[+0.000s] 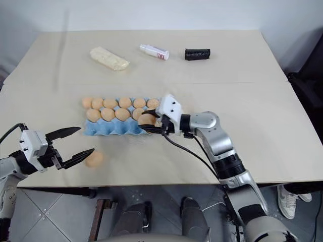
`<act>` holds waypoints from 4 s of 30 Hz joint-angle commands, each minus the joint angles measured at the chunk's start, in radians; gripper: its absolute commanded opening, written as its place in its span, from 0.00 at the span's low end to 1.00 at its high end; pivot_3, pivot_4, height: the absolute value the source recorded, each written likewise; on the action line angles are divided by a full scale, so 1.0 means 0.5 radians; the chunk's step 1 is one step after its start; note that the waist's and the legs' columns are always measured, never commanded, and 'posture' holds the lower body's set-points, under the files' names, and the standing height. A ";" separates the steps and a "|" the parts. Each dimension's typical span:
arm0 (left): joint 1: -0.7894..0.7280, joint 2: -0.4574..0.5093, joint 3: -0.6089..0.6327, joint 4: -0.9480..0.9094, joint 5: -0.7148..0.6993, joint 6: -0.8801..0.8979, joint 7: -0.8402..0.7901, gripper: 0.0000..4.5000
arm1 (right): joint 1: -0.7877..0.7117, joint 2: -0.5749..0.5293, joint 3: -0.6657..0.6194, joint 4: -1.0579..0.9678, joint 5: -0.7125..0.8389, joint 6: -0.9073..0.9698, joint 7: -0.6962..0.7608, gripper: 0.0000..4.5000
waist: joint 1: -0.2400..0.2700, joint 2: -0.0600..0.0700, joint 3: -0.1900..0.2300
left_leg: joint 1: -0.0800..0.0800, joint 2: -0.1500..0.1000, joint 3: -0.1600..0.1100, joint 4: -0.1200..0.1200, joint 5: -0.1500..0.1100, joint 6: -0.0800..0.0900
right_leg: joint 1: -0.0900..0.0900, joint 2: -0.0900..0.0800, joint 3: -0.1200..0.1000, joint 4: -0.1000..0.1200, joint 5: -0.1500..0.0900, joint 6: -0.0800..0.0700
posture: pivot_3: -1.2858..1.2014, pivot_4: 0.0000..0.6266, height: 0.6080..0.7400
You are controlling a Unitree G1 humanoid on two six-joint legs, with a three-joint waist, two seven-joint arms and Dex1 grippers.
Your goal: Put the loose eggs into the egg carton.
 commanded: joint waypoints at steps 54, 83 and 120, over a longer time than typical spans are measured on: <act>-0.060 -0.095 -0.224 -0.223 0.032 0.036 0.139 1.00 | 0.056 -0.225 -0.354 0.463 -0.103 -0.192 -0.378 1.00 | 0.010 -0.011 -0.003 | 0.028 0.050 0.076 0.012 -0.018 0.000 | 0.006 0.005 -0.031 -0.021 0.022 -0.042 | 0.52 0.24 1.00; 0.506 -0.238 0.362 -0.191 -0.100 0.012 0.338 1.00 | -0.380 0.504 0.133 0.367 -0.191 0.060 -0.343 0.40 | -0.040 -0.016 -0.006 | -0.002 0.075 0.116 0.020 -0.031 -0.003 | -0.044 -0.015 -0.099 -0.011 0.044 -0.038 | 0.52 0.24 1.00; 0.262 -0.123 0.029 -0.273 -0.062 0.121 0.161 1.00 | 0.722 -0.426 -0.452 -0.212 0.321 -0.720 0.483 1.00 | 0.006 -0.026 -0.012 | 0.004 0.093 0.167 0.035 -0.039 -0.015 | -0.053 0.003 -0.156 0.001 0.046 -0.058 | 0.52 0.24 1.00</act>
